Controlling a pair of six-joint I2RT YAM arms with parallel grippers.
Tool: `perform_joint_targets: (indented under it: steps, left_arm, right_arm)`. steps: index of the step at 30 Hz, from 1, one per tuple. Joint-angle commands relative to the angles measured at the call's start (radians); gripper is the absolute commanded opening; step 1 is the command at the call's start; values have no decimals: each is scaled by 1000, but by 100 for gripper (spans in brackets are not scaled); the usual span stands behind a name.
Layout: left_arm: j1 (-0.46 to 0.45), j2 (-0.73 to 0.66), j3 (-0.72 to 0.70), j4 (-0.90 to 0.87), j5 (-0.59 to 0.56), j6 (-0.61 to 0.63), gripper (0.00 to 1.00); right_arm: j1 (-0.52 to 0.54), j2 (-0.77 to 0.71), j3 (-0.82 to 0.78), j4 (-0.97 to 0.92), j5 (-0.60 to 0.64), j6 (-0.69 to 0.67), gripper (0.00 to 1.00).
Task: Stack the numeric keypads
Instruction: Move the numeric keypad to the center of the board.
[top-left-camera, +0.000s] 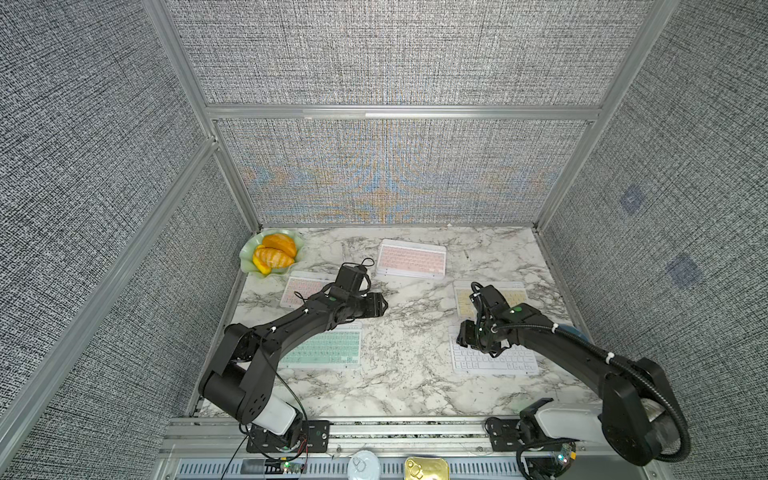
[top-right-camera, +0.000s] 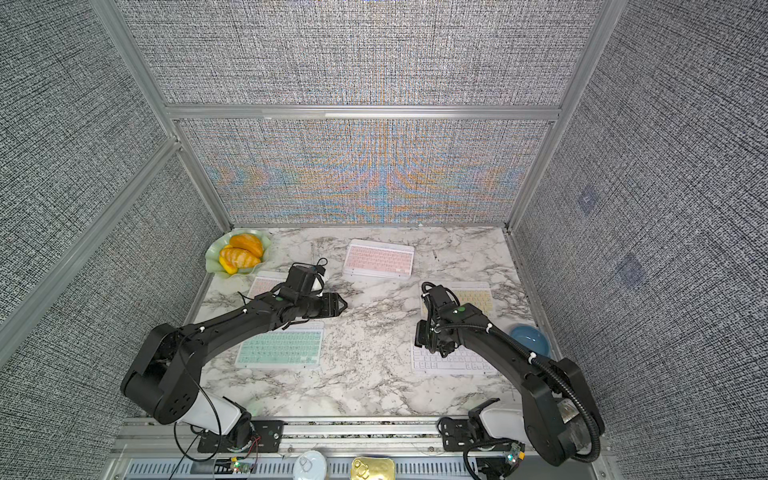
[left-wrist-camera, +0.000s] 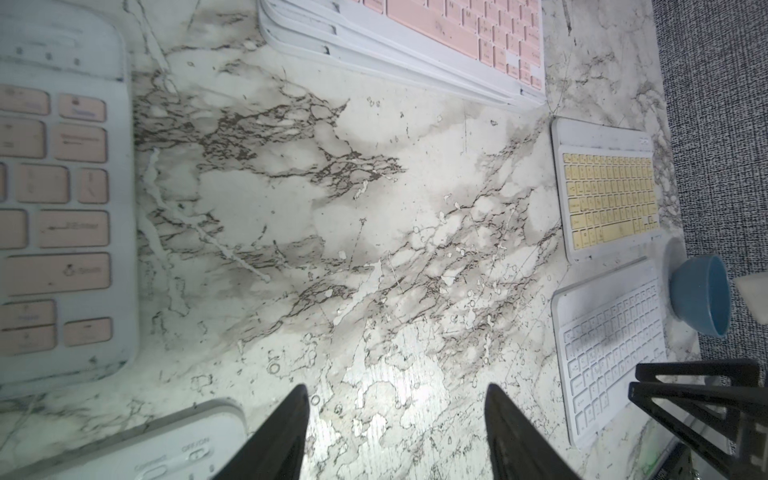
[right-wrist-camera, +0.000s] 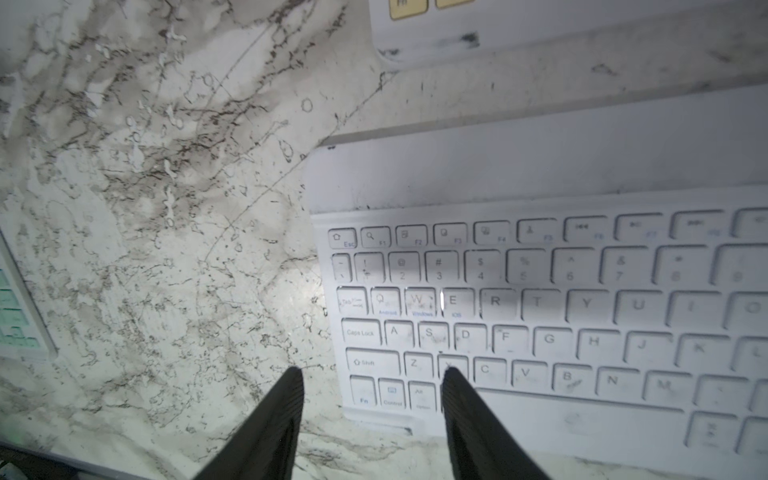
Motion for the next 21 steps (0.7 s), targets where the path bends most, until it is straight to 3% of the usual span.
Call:
perform_joint_targets:
  steps: [1,7,21]
  left_arm:
    - [-1,3,-4,19,-5,-2,67]
    - [-1,13,2,20,-10,0,67]
    - [-1,-7,-16,37,-34,-15,67]
  right_arm:
    - [3,34,2,8,51,-1,58]
    - [3,142,-4,79,85,-34,57]
    - [81,324,74,236,18,-49,57]
